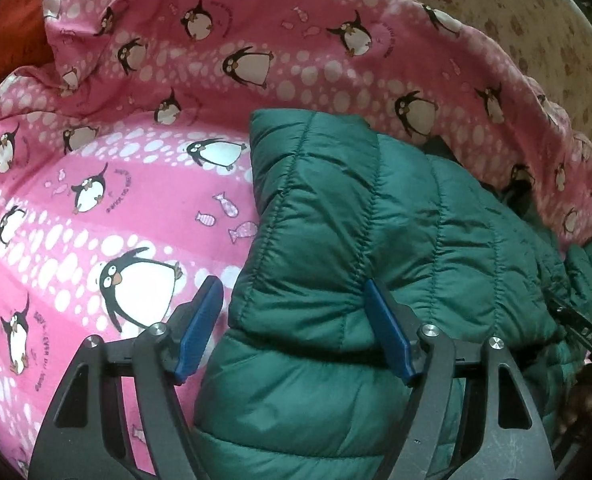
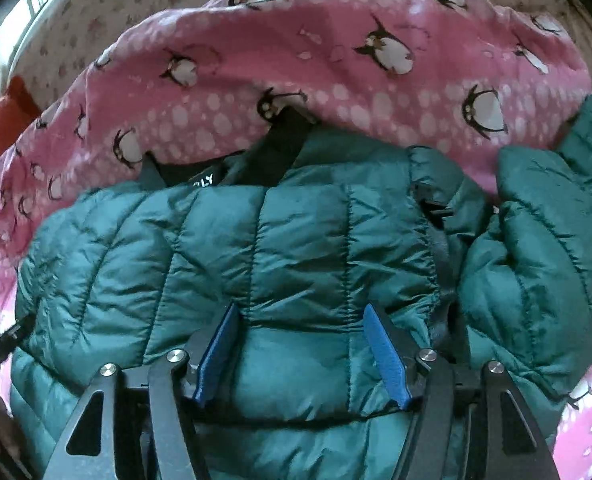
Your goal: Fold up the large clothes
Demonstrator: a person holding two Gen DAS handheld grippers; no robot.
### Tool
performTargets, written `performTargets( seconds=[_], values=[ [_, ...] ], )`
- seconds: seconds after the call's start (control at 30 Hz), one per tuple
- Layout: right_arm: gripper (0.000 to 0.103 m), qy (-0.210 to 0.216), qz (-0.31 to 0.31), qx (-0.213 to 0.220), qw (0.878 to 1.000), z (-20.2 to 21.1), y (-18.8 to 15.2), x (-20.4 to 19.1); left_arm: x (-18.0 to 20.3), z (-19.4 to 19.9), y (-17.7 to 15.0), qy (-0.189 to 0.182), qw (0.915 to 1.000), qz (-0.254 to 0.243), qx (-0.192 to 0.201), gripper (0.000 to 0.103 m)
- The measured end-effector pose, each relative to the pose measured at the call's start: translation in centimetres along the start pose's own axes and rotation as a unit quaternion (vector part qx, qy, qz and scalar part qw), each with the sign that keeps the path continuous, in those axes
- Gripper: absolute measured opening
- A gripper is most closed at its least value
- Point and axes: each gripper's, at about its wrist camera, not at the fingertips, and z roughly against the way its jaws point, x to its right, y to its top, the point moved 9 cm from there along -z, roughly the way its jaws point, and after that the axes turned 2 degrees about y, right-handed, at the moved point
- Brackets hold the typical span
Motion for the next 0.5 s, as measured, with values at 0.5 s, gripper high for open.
performTargets(
  seconds=[0.5],
  values=[
    [0.062,-0.011,-0.017,-0.002,1.0,2.5,-2.8,1.6,0.3,1.5,-0.2,0.018,0.9993,-0.021,0.024,0.073]
  ],
)
